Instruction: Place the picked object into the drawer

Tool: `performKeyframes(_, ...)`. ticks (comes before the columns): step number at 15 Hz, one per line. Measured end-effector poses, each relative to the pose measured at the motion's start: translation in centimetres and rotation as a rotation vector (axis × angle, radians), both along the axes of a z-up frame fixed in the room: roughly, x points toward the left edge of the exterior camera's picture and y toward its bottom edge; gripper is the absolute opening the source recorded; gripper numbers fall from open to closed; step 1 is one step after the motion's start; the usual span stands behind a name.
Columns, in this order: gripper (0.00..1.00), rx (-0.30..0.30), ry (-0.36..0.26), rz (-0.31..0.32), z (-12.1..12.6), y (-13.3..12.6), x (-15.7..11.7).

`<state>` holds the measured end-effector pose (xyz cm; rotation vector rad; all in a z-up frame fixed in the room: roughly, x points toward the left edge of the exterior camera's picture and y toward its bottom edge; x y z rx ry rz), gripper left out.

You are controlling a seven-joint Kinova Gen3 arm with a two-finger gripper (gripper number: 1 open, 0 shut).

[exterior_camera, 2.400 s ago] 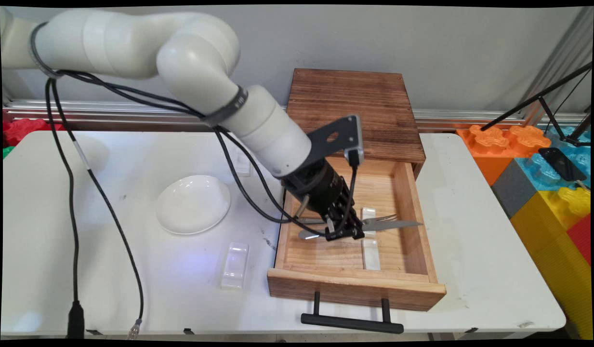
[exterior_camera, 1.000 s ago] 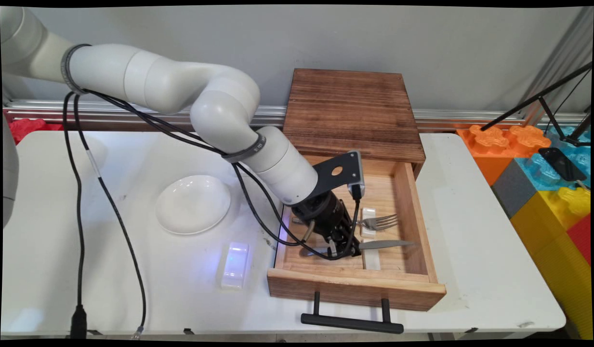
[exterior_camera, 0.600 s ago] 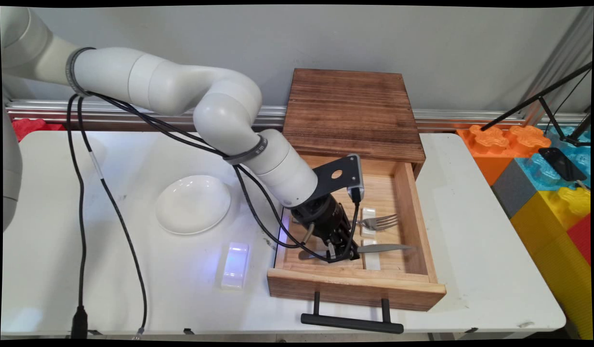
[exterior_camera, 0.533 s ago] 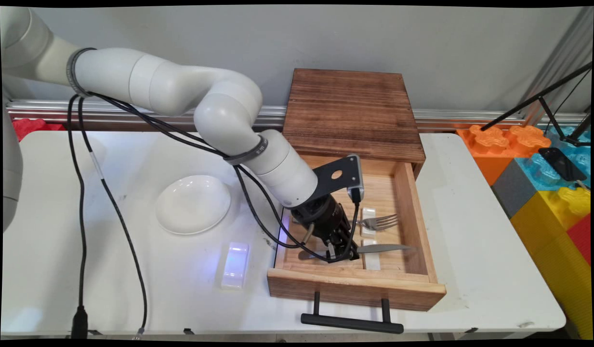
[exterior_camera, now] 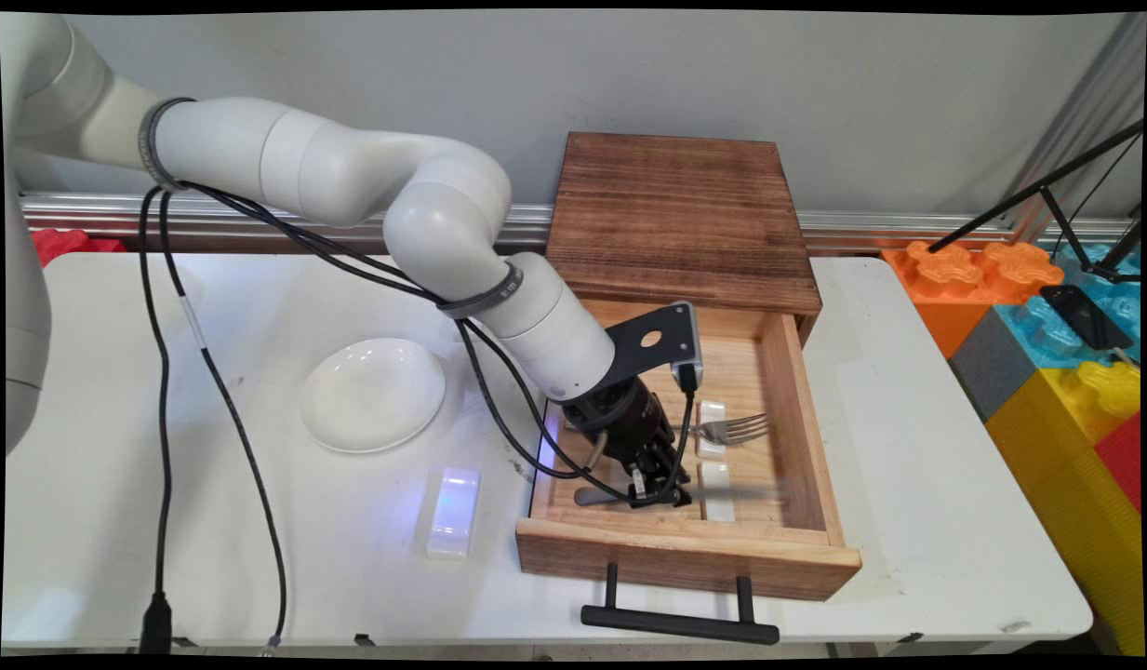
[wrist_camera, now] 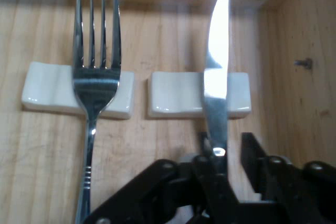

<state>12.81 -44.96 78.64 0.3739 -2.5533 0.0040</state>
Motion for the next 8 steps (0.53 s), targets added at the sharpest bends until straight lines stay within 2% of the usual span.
performKeyframes(8,1.00,0.005,-0.005,-0.001,0.08,-0.59,0.39)
